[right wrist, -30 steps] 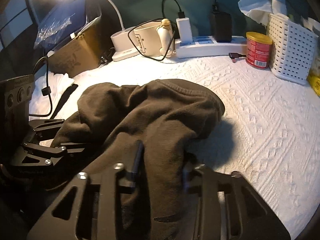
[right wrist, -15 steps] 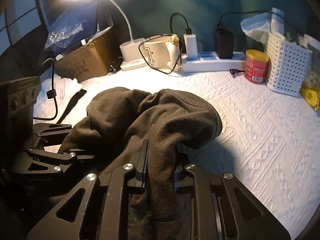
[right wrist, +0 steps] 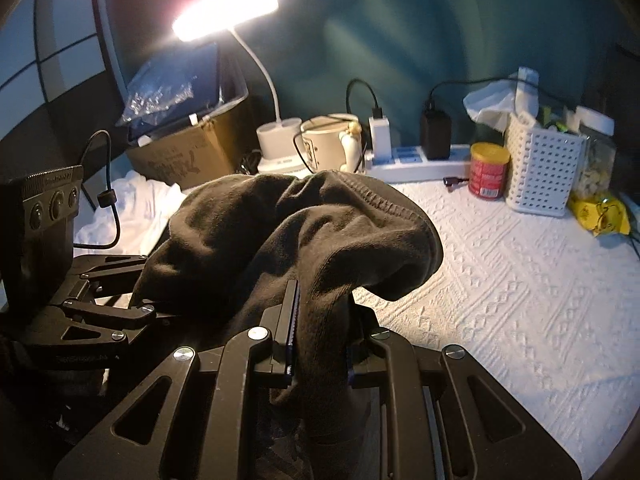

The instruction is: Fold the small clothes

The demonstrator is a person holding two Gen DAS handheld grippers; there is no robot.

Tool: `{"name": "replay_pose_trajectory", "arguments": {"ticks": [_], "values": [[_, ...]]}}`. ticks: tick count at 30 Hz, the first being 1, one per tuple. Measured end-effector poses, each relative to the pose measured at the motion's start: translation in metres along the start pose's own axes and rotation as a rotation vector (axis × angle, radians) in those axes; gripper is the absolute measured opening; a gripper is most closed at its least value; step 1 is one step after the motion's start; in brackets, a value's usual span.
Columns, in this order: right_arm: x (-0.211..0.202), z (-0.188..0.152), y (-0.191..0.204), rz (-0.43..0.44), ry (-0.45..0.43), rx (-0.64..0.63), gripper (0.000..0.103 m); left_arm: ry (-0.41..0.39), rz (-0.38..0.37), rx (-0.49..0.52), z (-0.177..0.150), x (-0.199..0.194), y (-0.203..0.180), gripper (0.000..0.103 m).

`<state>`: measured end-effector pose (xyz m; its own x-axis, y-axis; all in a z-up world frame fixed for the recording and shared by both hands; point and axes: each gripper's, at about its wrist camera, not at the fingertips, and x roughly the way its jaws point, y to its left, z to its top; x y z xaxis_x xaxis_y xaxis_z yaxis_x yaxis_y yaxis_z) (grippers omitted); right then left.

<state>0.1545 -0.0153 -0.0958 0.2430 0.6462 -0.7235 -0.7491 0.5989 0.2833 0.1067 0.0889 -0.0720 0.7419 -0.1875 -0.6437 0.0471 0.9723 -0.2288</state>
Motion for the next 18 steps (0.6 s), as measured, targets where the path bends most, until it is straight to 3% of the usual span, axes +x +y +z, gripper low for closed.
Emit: {"name": "replay_pose_trajectory", "arguments": {"ticks": [18], "values": [[-0.073, -0.006, 0.039, -0.024, -0.122, -0.045, 0.019, -0.120, -0.025, 0.014, -0.008, -0.056, -0.023, 0.026]]}}
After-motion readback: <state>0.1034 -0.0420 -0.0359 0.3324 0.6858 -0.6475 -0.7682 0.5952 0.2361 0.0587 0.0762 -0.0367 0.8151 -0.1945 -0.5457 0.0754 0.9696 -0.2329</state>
